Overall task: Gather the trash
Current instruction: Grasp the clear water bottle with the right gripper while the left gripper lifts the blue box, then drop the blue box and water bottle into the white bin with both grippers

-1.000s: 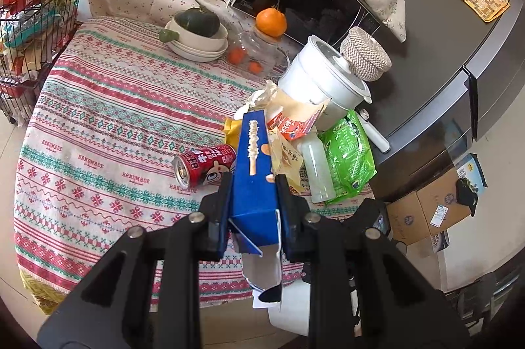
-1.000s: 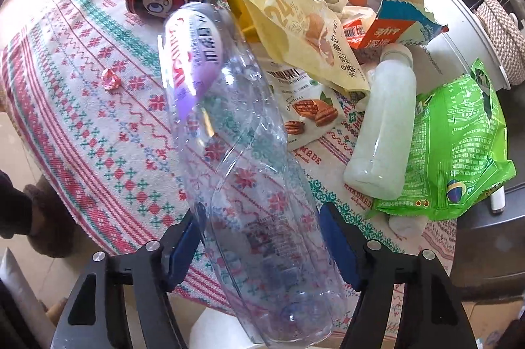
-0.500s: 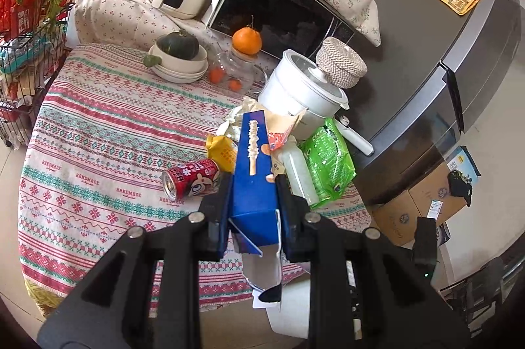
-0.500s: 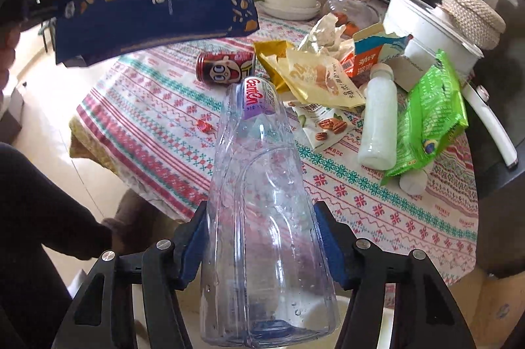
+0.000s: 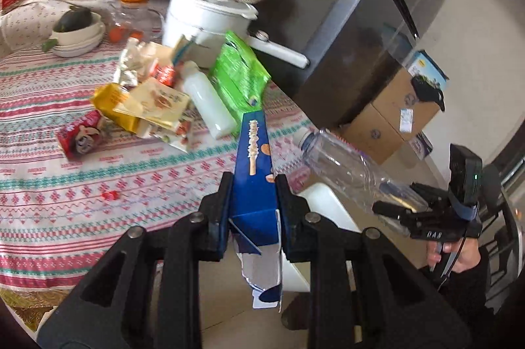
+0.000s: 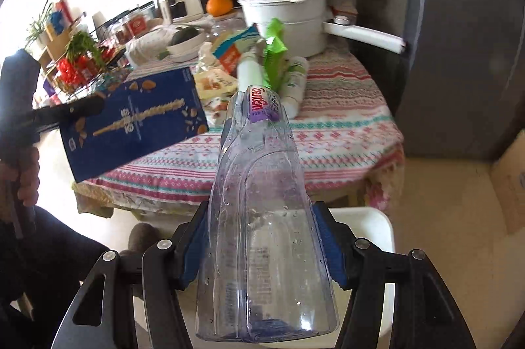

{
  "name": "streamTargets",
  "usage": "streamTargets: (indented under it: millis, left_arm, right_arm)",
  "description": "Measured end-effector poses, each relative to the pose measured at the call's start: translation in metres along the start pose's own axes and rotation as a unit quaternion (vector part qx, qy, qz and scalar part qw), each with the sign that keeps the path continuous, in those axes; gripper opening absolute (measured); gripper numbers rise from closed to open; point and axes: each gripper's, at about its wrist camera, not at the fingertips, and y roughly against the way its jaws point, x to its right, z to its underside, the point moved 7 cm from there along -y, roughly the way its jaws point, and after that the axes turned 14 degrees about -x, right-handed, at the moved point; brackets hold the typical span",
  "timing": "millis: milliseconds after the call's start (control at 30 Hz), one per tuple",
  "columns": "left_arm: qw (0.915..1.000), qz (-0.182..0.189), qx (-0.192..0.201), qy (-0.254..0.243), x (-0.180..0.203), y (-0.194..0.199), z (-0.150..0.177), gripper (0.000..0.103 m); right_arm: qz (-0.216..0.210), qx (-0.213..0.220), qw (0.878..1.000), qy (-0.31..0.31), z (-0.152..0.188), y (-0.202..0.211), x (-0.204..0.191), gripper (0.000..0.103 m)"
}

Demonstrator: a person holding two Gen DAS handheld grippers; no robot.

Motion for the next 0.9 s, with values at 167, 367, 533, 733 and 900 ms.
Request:
streamTargets:
  millis: [167,367,533,733,900]
  left_arm:
    - [0.9958,0.006,-0.07,-0.059,0.051,-0.053,0.022,0.026]
    - [0.9862,0.007,-0.14,-0.088,0.085,-0.112,0.042,0.027]
    - [0.9813,-0.01,-0.167,-0.095,0.096,-0.147,0.046,0.027]
    - [0.9765,-0.033,-0.186,-0.104,0.099,-0.176,0.05,0.029]
    - [0.9717,-0.068,-0.183,-0.133,0.102,-0.181,0.053,0.039]
  right_arm:
    - [0.007,-0.021,0.996,-0.083,0.037,-0.002,0.06,0.062]
    - [0.012,-0.06,0.99,-0.129,0.068,-0.021,0.097,0.063]
    - [0.014,-0.087,0.986,-0.141,0.082,-0.035,0.108,0.063]
    - [0.022,-0.119,0.982,-0.145,0.097,-0.051,0.115,0.063]
    - [0.03,-0.133,0.98,-0.147,0.104,-0.056,0.12,0.063]
